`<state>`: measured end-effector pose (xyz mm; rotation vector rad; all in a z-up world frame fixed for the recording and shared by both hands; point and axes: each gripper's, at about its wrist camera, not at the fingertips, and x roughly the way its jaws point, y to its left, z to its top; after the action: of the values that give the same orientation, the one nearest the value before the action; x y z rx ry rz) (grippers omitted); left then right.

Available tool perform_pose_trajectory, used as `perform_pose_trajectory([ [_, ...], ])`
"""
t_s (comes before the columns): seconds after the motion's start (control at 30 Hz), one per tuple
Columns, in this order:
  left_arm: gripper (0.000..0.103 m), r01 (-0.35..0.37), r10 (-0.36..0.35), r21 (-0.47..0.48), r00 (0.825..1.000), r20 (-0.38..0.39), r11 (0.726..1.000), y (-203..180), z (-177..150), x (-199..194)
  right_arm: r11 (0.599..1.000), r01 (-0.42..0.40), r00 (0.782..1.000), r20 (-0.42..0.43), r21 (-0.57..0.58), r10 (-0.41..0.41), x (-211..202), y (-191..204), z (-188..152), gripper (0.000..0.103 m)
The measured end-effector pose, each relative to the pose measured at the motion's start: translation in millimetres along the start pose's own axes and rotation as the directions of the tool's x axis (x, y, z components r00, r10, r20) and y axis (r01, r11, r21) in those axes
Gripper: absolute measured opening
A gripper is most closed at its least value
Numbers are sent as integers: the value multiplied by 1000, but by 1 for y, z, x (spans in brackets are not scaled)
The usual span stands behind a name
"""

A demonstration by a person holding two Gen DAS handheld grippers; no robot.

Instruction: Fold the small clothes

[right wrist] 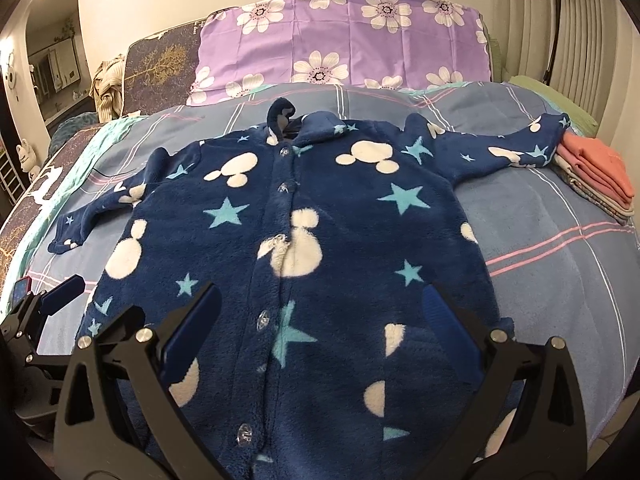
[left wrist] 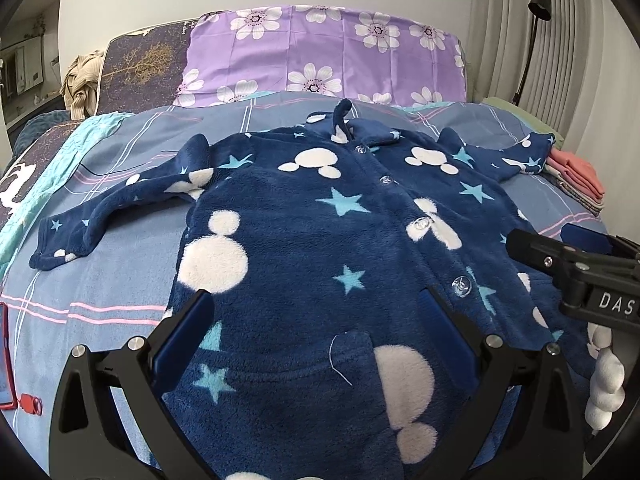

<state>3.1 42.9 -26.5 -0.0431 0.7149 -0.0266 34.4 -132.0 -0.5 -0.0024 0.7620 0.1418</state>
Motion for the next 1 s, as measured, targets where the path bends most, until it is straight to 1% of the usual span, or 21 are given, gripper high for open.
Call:
perform_pose_trajectory([
  [0.3, 102, 14, -14, 9, 1000, 5, 1000, 0, -4, -3, 1000, 8, 1000, -7, 2, -8, -1, 2, -5, 101],
  [0.57, 102, 12, -12, 16, 1000, 10, 1000, 0, -3, -7, 1000, 8, 1000, -5, -1, -8, -2, 2, -5, 101],
  [0.73, 102, -8, 8, 12, 1000, 11, 1000, 2, -2, -7, 1000, 9, 1000, 4, -21, -9, -5, 5, -8, 101],
  [1.0, 102, -20, 20, 7, 1000, 1, 1000, 5, -3, -4, 999, 27, 1000, 10, -47, -27, -1, 11, -6, 101],
])
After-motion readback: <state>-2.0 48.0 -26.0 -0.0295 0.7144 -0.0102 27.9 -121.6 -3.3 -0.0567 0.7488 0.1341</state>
